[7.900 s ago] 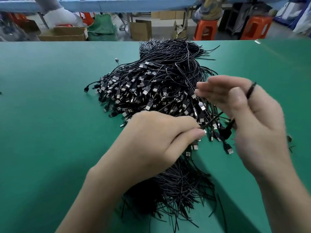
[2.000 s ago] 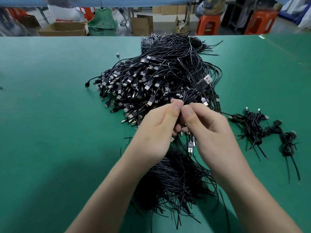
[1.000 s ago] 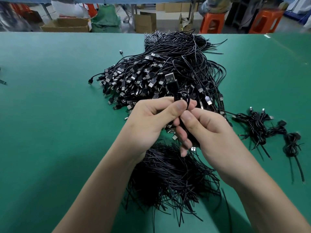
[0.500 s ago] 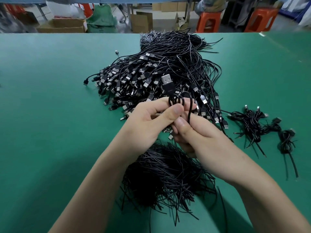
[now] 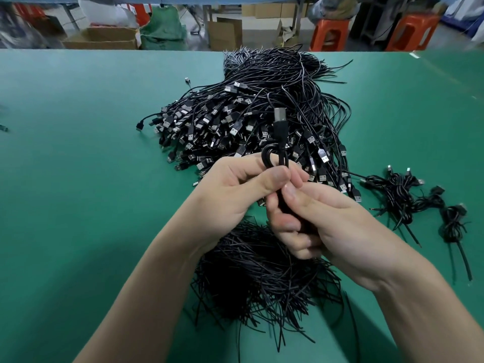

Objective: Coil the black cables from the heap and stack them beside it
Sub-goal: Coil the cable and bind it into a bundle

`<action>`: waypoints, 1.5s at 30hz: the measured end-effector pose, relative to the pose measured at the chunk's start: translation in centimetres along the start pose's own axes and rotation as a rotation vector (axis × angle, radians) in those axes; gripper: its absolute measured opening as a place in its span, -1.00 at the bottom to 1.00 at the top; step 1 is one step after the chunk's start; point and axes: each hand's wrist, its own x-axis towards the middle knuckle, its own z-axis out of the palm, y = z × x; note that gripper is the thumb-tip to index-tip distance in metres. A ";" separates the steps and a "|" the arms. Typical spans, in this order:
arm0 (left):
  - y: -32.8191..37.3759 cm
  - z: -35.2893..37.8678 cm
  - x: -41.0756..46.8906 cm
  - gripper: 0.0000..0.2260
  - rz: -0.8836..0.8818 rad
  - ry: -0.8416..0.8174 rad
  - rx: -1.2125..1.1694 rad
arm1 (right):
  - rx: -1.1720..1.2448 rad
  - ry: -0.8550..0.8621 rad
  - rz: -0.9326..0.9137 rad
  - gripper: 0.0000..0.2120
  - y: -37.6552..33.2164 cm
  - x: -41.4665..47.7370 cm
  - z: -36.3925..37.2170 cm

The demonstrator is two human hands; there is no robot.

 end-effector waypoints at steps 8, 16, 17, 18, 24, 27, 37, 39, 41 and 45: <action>-0.1 1.5 0.4 -0.72 -0.033 0.166 -0.076 | -0.527 0.243 -0.207 -0.71 0.6 0.2 -0.4; -0.1 2.2 0.4 -0.79 0.072 0.195 -0.002 | -0.665 0.359 -0.338 -0.78 1.3 0.8 0.0; -0.1 2.0 0.4 -0.80 0.074 0.178 0.025 | -0.665 0.363 -0.339 -0.78 1.2 0.8 0.0; -0.1 1.7 0.4 -0.80 0.065 0.150 0.057 | -0.676 0.369 -0.338 -0.78 1.1 0.7 0.0; 1.5 -2.5 -0.8 -0.94 -0.225 -0.183 0.822 | -0.874 0.538 -0.252 -0.65 0.6 0.4 -1.0; 1.7 -1.9 -1.1 -0.94 -0.493 -0.310 1.091 | -0.876 0.573 -0.186 -0.62 0.4 0.4 -1.3; 1.1 0.4 -0.3 -0.88 -0.581 -0.326 1.340 | -0.805 0.568 -0.153 -0.62 0.0 0.1 -2.0; 1.1 0.2 -0.4 -0.90 -0.571 -0.321 1.333 | -0.802 0.558 -0.149 -0.62 0.0 0.1 -2.1; 0.9 0.1 -0.4 -0.91 -0.563 -0.322 1.331 | -0.800 0.552 -0.145 -0.63 0.0 0.1 -2.2; 0.6 -0.2 -0.4 -0.95 -0.561 -0.331 1.306 | -0.777 0.533 -0.147 -0.64 0.1 0.2 -2.3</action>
